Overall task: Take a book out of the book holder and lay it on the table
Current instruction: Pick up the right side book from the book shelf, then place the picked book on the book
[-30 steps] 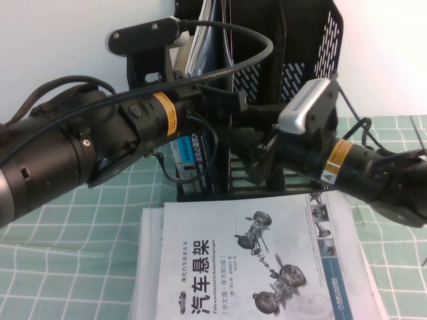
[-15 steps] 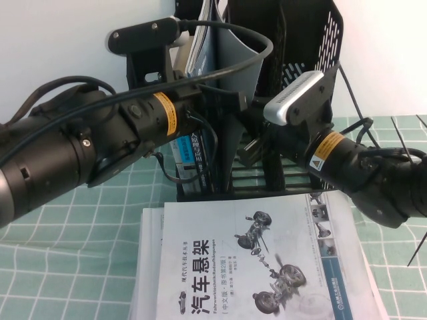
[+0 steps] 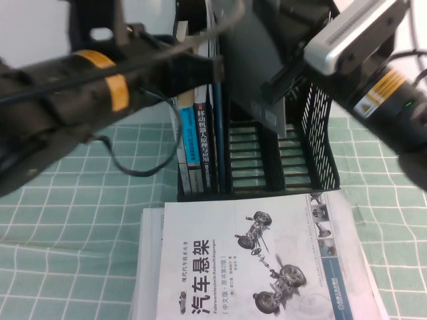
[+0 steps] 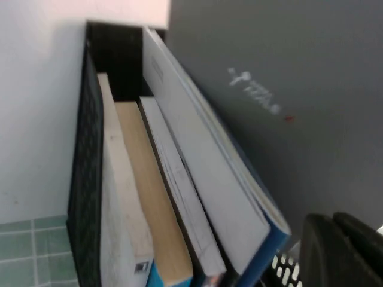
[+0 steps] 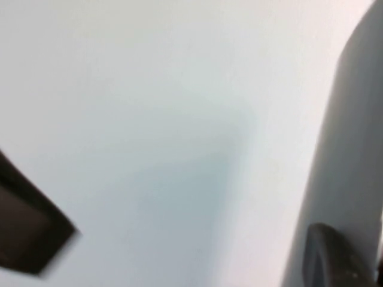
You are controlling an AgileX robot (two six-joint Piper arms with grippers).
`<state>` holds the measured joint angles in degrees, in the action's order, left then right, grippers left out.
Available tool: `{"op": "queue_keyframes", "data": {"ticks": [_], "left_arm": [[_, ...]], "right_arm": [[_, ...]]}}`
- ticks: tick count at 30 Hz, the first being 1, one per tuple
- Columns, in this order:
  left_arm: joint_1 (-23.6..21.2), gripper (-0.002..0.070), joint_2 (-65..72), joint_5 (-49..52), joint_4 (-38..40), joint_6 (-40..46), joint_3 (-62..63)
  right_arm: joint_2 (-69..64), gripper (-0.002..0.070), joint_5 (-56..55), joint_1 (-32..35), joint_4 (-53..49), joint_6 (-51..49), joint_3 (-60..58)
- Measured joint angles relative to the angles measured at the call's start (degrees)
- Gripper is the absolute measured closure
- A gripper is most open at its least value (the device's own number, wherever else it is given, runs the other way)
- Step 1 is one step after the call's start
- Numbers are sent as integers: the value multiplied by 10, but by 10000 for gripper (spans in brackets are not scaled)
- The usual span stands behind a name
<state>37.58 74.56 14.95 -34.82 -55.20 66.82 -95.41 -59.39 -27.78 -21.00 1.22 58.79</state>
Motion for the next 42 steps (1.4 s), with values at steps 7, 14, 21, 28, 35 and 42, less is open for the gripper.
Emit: {"op": "queue_keyframes", "data": {"ticks": [7,14,21,28,35,42], "left_arm": [[20,678,-126,155,90,102,0],[21,678,-212,376,188,235,0],[21,678,-261,412,220,261,-23],[21,678,-288,377,262,262,-64],[21,678,-289,376,289,262,-92],[21,678,-289,339,317,262,-120]], "right_arm": [[151,668,238,0,-97,69,0],[270,671,386,0,-431,-126,0],[314,671,308,0,-760,-491,-7],[304,671,263,-11,-797,-570,-71],[304,671,273,-16,-801,-583,-153],[297,671,254,-18,-801,-605,-183]]}}
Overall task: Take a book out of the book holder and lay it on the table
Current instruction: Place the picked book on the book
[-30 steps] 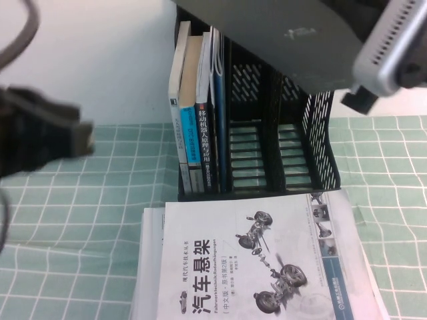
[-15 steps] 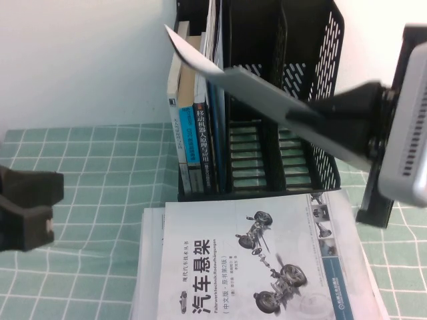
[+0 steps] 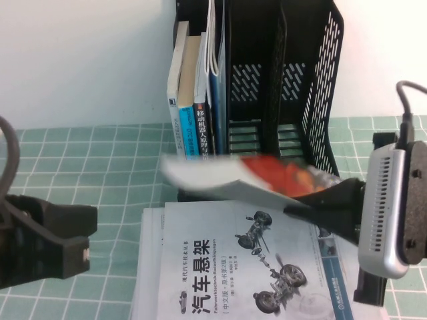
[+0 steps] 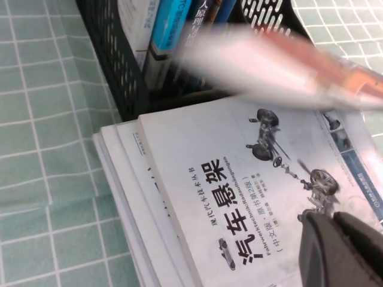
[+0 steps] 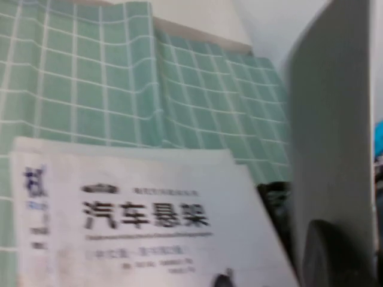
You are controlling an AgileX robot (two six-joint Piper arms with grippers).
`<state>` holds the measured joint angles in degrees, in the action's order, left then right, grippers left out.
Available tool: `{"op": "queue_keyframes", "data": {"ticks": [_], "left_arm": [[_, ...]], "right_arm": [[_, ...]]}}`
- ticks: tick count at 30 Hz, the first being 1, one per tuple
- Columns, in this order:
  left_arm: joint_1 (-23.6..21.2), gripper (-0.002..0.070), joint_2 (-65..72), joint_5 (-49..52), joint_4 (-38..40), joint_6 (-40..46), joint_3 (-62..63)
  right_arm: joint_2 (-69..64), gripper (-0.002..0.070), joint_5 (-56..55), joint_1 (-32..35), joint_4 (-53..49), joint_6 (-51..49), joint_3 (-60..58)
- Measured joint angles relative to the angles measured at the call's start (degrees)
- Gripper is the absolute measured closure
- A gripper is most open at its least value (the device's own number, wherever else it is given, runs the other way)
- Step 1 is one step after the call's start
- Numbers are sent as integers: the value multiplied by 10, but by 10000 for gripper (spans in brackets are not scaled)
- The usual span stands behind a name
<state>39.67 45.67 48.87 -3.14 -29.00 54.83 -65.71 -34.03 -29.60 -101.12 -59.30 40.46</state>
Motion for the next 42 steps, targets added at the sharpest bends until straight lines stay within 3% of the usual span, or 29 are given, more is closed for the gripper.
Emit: {"op": "queue_keyframes", "data": {"ticks": [6,25,27,29,35,38,42], "left_arm": [[0,678,0,-7,10,0,-3],[0,678,0,-10,15,2,-5],[-1,678,0,-11,15,2,-6],[-12,678,-1,-12,17,5,-6],[-97,678,-35,-64,17,99,-38],[-166,678,-79,-139,17,135,-89],[-267,678,-135,-229,25,143,-177]], "right_arm": [[-37,671,-35,-4,-3,-17,-7],[-188,669,28,-97,47,-17,6],[-206,648,28,-99,58,-30,6],[-221,584,26,-99,75,-44,6],[-234,301,-7,-99,102,-54,6],[-234,248,-26,-99,124,-55,6],[-234,233,-56,-99,190,-45,6]]}}
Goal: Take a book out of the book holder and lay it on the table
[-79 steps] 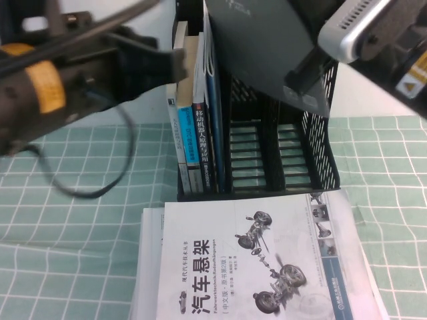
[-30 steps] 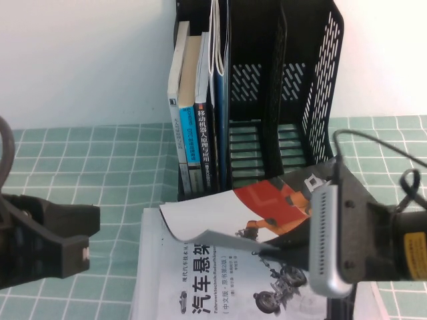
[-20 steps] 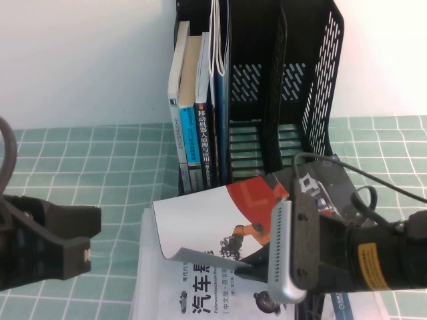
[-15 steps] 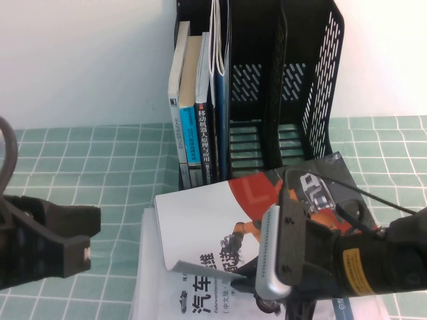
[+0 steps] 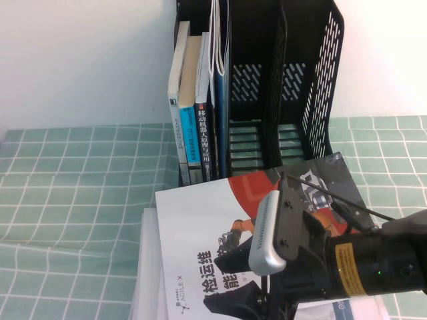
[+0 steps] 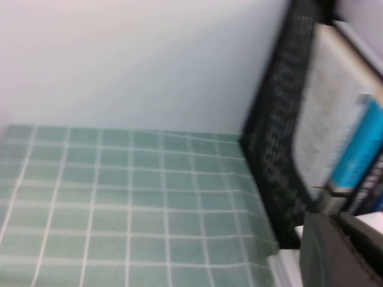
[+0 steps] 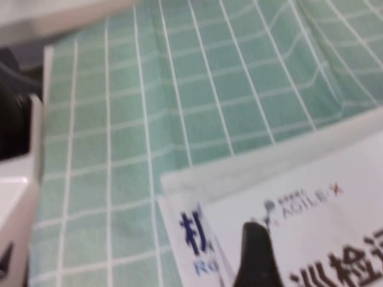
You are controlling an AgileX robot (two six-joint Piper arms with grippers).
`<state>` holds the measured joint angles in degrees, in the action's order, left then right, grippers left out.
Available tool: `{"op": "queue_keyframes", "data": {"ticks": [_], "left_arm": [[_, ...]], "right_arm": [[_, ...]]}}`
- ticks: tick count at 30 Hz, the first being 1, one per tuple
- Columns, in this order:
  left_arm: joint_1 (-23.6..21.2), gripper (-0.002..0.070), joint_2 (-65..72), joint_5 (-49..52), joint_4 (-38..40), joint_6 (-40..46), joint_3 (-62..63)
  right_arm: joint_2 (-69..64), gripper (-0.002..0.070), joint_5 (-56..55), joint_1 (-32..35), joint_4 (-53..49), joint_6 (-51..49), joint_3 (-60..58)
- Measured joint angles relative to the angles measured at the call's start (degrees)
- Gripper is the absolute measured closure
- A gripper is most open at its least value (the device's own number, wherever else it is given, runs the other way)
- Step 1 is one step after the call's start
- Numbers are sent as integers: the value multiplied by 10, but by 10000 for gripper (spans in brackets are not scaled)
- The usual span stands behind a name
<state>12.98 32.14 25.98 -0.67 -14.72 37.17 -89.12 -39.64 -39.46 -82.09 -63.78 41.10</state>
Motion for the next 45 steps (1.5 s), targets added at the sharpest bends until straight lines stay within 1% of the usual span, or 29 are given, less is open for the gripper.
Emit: {"op": "queue_keyframes", "data": {"ticks": [2,5,8,11,12,13,15,16,18,20,24,27,29,33,36,38,41,45], "left_arm": [[-41,678,-31,-22,21,-11,-47],[-85,678,-86,-29,70,-34,-104],[-110,678,-151,-29,119,-39,-155],[-120,678,-212,-30,184,-39,-194],[-120,678,-230,-35,203,-39,-203],[-120,678,-250,-46,223,-39,-216],[-120,678,-286,-77,247,-39,-242],[-121,678,-301,-98,254,-39,-257],[-121,678,-320,-134,264,-39,-285],[-121,678,-326,-169,269,-39,-317],[-121,678,-328,-188,272,-25,-367],[-121,678,-328,-203,272,-9,-377],[-121,678,-328,-236,272,20,-379],[-121,678,-328,-320,273,65,-380],[-121,678,-328,-347,221,73,-381],[-121,678,-328,-335,168,77,-383],[-121,678,-328,-267,106,90,-384],[-121,678,-328,-181,75,100,-384]], "right_arm": [[0,232,-22,0,17,8,0],[0,239,-58,0,22,19,1],[1,291,-62,2,-3,31,11],[15,399,-20,16,-73,29,33],[24,450,6,23,-107,17,40],[36,505,36,32,-138,-5,45],[61,594,105,52,-165,-54,50],[75,624,137,68,-170,-75,51],[98,655,179,107,-176,-97,51],[116,667,201,146,-177,-112,51],[126,675,216,224,-180,-136,51],[116,677,233,271,-180,-142,42],[102,678,242,300,-180,-150,29],[73,678,232,322,-180,-153,-5],[53,678,187,322,-180,-155,-35],[47,678,145,322,-181,-164,-49],[47,678,89,322,-181,-182,-62],[47,678,46,321,-182,-203,-76]]}}
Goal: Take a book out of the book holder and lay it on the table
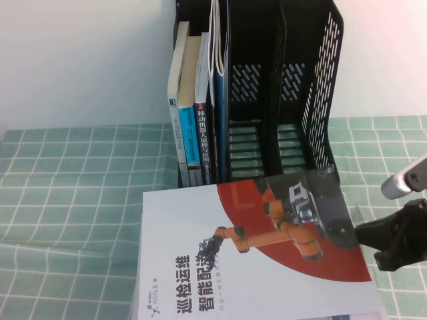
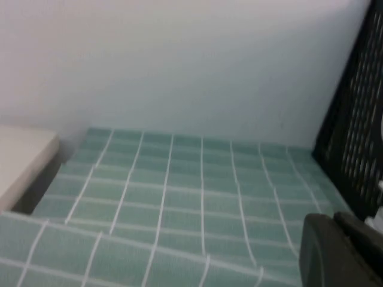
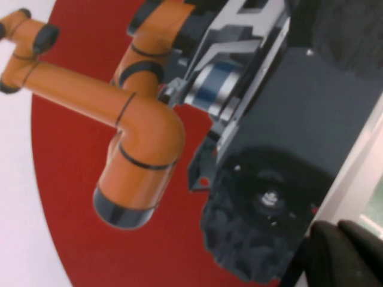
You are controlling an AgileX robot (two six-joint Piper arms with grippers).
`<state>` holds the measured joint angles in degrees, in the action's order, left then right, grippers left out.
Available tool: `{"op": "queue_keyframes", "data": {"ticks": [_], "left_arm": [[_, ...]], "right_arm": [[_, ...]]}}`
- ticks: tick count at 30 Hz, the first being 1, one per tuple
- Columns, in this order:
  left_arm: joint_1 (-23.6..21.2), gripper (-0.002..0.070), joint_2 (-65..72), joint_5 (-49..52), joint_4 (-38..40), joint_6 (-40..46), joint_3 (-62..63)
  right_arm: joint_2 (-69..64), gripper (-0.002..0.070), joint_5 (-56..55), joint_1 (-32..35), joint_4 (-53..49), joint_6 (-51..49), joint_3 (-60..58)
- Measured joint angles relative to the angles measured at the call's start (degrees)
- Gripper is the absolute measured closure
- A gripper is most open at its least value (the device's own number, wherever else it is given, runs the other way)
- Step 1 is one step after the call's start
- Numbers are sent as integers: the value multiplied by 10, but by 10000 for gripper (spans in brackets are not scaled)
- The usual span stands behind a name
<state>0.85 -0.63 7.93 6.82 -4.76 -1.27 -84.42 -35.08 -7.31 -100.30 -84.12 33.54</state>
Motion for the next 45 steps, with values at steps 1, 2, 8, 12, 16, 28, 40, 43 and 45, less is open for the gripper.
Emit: {"op": "queue_keyframes", "data": {"ticks": [1,2,8,12,16,28,40,43,45], "left_arm": [[0,678,0,24,-4,0,0],[0,678,0,50,-9,1,0],[0,678,0,114,-27,1,0],[0,678,0,118,-29,-3,0],[-13,678,-1,122,-29,-24,0],[-96,678,-1,122,-29,-26,0],[-97,678,-1,122,-29,-27,0],[-97,678,-1,122,-29,-27,0],[-97,678,-1,122,-29,-27,0]], "right_arm": [[0,678,-4,0,0,-3,-2],[0,678,-5,0,0,-5,-4],[36,678,60,-1,-3,-8,-8],[113,678,146,-1,-3,8,-6],[224,678,112,-1,-3,59,7],[533,678,51,-1,-7,76,12],[666,678,282,-2,3,47,12],[693,678,290,-2,19,55,12],[714,678,300,-2,67,105,6]]}}
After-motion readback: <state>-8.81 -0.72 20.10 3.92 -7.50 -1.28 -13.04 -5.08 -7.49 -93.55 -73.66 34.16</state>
